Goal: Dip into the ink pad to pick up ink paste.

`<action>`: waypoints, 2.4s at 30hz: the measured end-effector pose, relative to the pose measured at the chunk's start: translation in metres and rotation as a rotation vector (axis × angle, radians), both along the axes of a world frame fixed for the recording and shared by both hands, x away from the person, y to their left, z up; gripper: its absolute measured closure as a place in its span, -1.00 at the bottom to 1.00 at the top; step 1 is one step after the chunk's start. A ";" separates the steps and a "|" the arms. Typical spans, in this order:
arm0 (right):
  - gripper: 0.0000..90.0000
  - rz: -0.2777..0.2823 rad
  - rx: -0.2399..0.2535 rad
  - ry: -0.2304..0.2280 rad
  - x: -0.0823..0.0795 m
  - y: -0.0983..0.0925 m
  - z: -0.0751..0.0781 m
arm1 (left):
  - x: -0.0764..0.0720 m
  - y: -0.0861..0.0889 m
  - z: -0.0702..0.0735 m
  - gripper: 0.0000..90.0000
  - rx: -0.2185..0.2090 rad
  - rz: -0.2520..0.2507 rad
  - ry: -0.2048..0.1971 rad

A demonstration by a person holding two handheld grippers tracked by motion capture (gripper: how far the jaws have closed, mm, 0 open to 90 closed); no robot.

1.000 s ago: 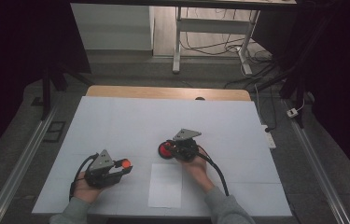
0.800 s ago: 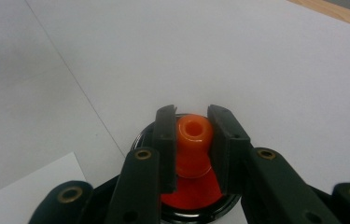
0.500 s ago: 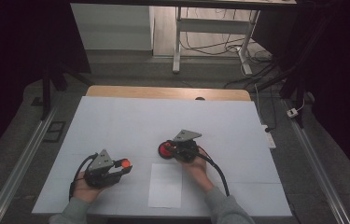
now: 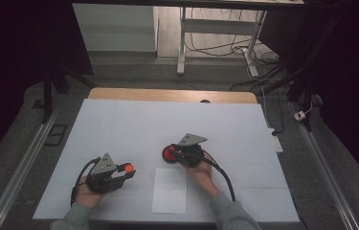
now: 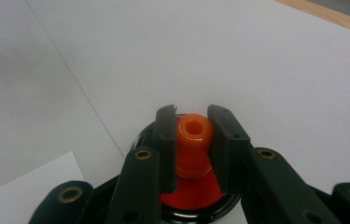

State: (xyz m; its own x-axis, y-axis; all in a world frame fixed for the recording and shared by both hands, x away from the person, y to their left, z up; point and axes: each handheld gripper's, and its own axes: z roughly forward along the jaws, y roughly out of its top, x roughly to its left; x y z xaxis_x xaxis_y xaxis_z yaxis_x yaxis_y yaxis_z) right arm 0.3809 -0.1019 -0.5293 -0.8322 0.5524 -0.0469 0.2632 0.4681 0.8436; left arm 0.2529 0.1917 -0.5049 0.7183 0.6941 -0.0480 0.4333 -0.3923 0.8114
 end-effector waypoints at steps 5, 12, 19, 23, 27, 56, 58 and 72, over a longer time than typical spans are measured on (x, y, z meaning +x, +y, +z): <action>0.62 -0.009 0.003 0.012 0.001 0.000 0.001 | 0.000 0.001 0.000 0.44 0.000 -0.002 0.001; 0.62 -0.025 0.112 0.005 0.000 -0.011 0.023 | 0.001 0.002 0.000 0.43 -0.006 -0.001 0.001; 0.62 -0.011 0.110 0.006 -0.002 -0.012 0.028 | 0.001 0.002 0.001 0.43 -0.005 -0.004 0.001; 0.62 -0.006 0.077 0.006 -0.002 -0.008 0.023 | 0.001 0.002 0.000 0.43 -0.007 -0.002 0.004; 0.62 -0.005 0.058 0.015 -0.001 -0.005 0.018 | 0.001 0.002 0.001 0.43 -0.008 -0.001 0.003; 0.62 0.000 -0.022 0.044 0.003 -0.001 0.006 | 0.001 0.001 0.000 0.43 -0.003 -0.007 0.006; 0.62 -0.002 -0.026 0.036 0.002 0.000 0.005 | 0.001 0.001 0.000 0.43 -0.003 -0.007 0.007; 0.62 -0.023 -0.016 0.022 -0.002 -0.001 0.003 | 0.001 0.001 0.000 0.43 -0.004 -0.005 0.007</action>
